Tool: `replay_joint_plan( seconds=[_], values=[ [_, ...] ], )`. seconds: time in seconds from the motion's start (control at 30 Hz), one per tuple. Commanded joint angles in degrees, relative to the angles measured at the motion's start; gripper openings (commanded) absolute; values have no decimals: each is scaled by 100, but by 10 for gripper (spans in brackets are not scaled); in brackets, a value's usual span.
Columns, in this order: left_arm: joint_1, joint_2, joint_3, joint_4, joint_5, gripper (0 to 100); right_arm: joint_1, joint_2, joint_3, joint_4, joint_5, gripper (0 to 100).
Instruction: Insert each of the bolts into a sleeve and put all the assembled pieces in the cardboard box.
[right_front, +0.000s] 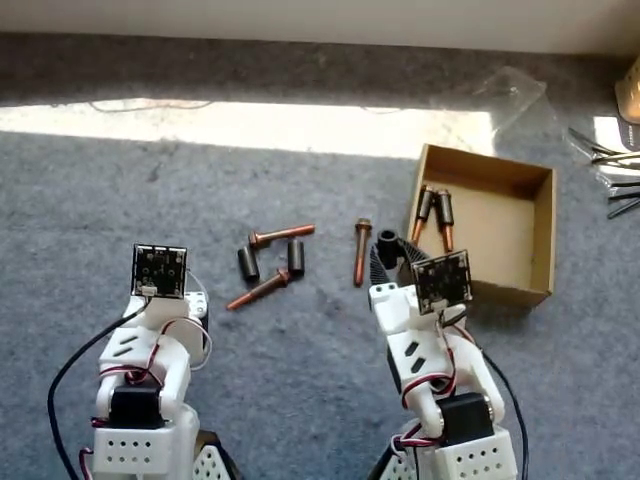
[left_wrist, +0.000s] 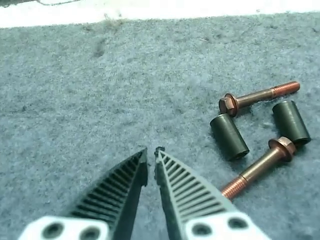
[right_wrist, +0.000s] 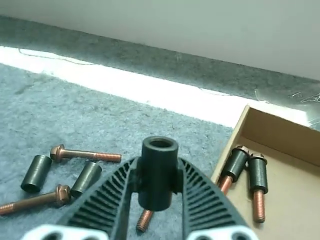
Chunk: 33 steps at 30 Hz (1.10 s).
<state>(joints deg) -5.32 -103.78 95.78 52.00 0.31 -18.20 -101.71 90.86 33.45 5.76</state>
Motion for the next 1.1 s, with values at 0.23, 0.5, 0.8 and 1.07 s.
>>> replay_joint_plan(
  seconds=[0.23,0.5,0.8,1.07],
  values=[
    [101,-75,-242,-211,-607,42,75,-321,708,-462,-88,33],
    [1305,-66,-268,-185,-1890,42,75,-321,734,-681,-79,33],
    [1771,-66,-505,-185,-2497,43,40,-321,1051,-690,-88,33],
    [1780,629,-1473,132,-2497,43,40,-321,1191,-690,-88,33]
  ],
)
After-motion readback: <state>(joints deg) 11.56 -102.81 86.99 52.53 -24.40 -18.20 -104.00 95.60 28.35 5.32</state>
